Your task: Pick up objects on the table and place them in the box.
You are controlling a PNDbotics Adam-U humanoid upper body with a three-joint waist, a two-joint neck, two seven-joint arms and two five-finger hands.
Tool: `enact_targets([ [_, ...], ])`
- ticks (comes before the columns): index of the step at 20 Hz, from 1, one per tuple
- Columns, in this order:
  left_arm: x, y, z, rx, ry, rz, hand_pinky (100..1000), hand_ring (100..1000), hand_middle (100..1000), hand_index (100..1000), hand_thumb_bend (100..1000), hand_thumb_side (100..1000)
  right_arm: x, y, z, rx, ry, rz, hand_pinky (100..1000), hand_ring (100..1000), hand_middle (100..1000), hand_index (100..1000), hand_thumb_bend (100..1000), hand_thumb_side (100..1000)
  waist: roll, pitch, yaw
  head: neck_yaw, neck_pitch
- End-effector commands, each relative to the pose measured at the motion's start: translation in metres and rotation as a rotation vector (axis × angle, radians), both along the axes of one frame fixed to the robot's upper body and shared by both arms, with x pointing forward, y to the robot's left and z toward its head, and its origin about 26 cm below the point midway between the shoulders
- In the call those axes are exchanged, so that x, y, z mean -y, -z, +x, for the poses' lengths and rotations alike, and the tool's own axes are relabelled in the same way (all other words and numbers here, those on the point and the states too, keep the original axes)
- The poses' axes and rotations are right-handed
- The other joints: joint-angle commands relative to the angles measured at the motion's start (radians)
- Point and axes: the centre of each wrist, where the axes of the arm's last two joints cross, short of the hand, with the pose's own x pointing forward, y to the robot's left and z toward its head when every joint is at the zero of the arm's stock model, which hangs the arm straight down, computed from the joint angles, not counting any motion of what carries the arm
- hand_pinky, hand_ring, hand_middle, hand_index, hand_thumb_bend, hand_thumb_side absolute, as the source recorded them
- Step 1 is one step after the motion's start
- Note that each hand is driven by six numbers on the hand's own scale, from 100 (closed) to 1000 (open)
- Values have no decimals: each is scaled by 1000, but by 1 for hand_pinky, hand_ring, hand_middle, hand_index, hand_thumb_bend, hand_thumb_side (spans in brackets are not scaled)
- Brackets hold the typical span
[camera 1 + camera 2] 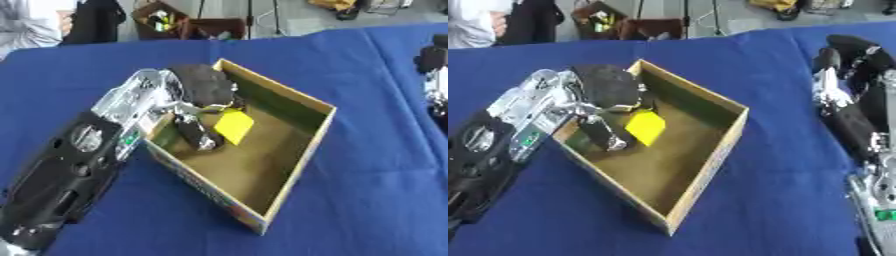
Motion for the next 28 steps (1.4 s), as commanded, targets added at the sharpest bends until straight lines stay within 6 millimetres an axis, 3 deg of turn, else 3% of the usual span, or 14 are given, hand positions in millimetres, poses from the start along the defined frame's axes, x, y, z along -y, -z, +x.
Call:
enact_targets([
  [1, 3, -7, -3, -8, 31, 58, 382, 589, 640, 841, 100, 610, 1, -5, -1, 19, 7, -3, 731, 694, 634, 758, 100, 474, -6, -17, 1, -3, -7],
  [7, 6, -11, -9, 0, 29, 76, 415, 621, 686, 882, 100, 631, 0, -5, -1, 17, 6, -3, 731, 694, 634, 758, 100, 474, -7, -17, 1, -5, -8],
  [8, 6, -11, -9, 1, 25, 80, 677, 832, 934, 1000, 405, 902, 0, -5, -1, 16, 5, -3, 731, 694, 633, 758, 100, 476, -6, -17, 1, -6, -8],
  [9, 4, -12, -8, 5, 7, 96, 715, 860, 972, 1000, 482, 968, 0, -5, -1, 16, 4, -4, 731, 694, 632, 758, 100, 477, -6, -17, 1, -6, -10],
  [11, 2, -15, -8, 18, -27, 120, 789, 918, 1000, 1000, 633, 1000, 0, -5, -1, 16, 1, -3, 731, 694, 632, 758, 100, 476, -6, -16, 0, -7, -11],
  [14, 4, -18, -11, 37, -64, 149, 835, 952, 1000, 1000, 698, 1000, -1, -5, -1, 17, 0, -2, 731, 694, 632, 757, 100, 476, -7, -16, -1, -10, -9],
  [17, 5, -17, -12, 52, -69, 154, 834, 953, 1000, 1000, 665, 1000, -1, -5, -1, 17, -2, -1, 731, 694, 632, 757, 100, 475, -8, -16, -1, -14, -7],
  [19, 5, -18, -14, 60, -56, 121, 818, 940, 1000, 1000, 511, 1000, -1, -5, -1, 16, -1, 0, 731, 694, 632, 758, 100, 475, -9, -16, 0, -18, -7],
  [20, 5, -20, -15, 63, -47, 97, 796, 926, 1000, 1000, 351, 1000, -1, -5, -1, 16, -1, 1, 731, 694, 632, 758, 100, 476, -10, -16, 1, -20, -5],
  [21, 5, -22, -17, 68, -38, 62, 796, 926, 1000, 1000, 351, 1000, -1, -5, -1, 16, -2, 1, 731, 694, 632, 758, 100, 476, -10, -16, 2, -22, -4],
  [22, 5, -26, -20, 74, -27, 20, 783, 919, 965, 1000, 216, 1000, -1, -4, -1, 16, -2, 2, 730, 694, 632, 758, 100, 476, -12, -16, 5, -24, -1],
  [23, 2, -31, -23, 81, -19, -30, 783, 919, 965, 1000, 216, 1000, -1, -4, -1, 17, -1, 2, 730, 694, 632, 758, 100, 476, -13, -16, 7, -26, 1],
  [24, 0, -35, -26, 89, -14, -70, 723, 882, 871, 997, 100, 1000, -1, -5, -1, 17, -2, 2, 729, 694, 632, 758, 100, 476, -13, -15, 7, -26, 2],
  [28, -2, -42, -42, 82, 34, -300, 591, 793, 792, 984, 100, 1000, 0, -5, -1, 28, 8, 24, 728, 694, 632, 758, 100, 476, -37, -15, 34, -38, 14],
])
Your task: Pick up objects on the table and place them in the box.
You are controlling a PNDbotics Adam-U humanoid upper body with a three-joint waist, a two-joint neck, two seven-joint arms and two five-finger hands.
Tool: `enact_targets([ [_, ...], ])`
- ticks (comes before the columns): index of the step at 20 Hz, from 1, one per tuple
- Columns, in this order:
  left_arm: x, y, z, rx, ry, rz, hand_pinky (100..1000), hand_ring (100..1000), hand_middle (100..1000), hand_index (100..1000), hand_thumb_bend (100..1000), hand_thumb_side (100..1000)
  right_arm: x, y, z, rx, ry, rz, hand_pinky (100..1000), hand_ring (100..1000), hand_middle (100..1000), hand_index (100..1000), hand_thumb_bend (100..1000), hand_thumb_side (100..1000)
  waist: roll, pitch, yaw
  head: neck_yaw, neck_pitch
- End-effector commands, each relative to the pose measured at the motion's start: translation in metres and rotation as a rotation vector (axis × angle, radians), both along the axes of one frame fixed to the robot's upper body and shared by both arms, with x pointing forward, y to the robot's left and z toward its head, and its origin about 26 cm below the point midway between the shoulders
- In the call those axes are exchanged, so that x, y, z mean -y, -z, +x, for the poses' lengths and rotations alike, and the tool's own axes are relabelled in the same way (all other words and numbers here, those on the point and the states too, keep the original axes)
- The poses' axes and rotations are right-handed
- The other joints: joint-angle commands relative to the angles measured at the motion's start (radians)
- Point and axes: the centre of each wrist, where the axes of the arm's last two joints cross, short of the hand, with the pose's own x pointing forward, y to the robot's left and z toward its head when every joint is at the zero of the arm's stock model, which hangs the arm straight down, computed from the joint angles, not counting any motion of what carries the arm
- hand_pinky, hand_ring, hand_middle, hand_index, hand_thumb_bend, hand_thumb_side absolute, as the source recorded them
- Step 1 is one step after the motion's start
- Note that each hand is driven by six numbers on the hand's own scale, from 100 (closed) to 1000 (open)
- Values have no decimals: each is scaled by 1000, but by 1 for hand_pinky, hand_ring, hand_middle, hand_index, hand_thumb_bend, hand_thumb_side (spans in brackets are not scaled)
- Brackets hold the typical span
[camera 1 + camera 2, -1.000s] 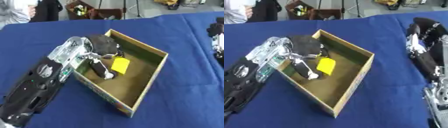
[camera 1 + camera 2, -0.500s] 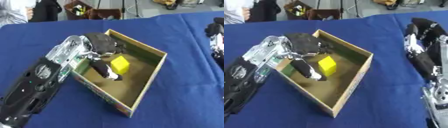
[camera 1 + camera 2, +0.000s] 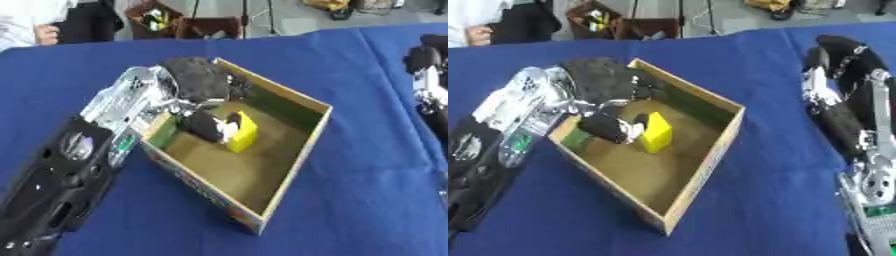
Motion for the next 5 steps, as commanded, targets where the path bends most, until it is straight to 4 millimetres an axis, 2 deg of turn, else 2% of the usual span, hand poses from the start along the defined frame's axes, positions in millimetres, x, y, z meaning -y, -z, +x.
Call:
enact_targets([
  [1, -4, -16, -14, 21, 50, -181, 542, 747, 748, 961, 100, 1000, 2, -6, -1, 29, 12, 14, 728, 694, 632, 758, 100, 475, -9, -18, 11, -14, 9],
  [3, -7, -15, -21, 3, 68, -305, 526, 731, 735, 951, 100, 1000, 4, -6, -1, 31, 20, 20, 728, 694, 632, 758, 100, 476, -14, -19, 25, -23, 8],
  [5, -12, -13, -27, -15, 79, -428, 464, 663, 656, 910, 100, 987, 5, -6, -1, 34, 28, 25, 727, 693, 632, 758, 100, 475, -18, -20, 37, -30, 7],
])
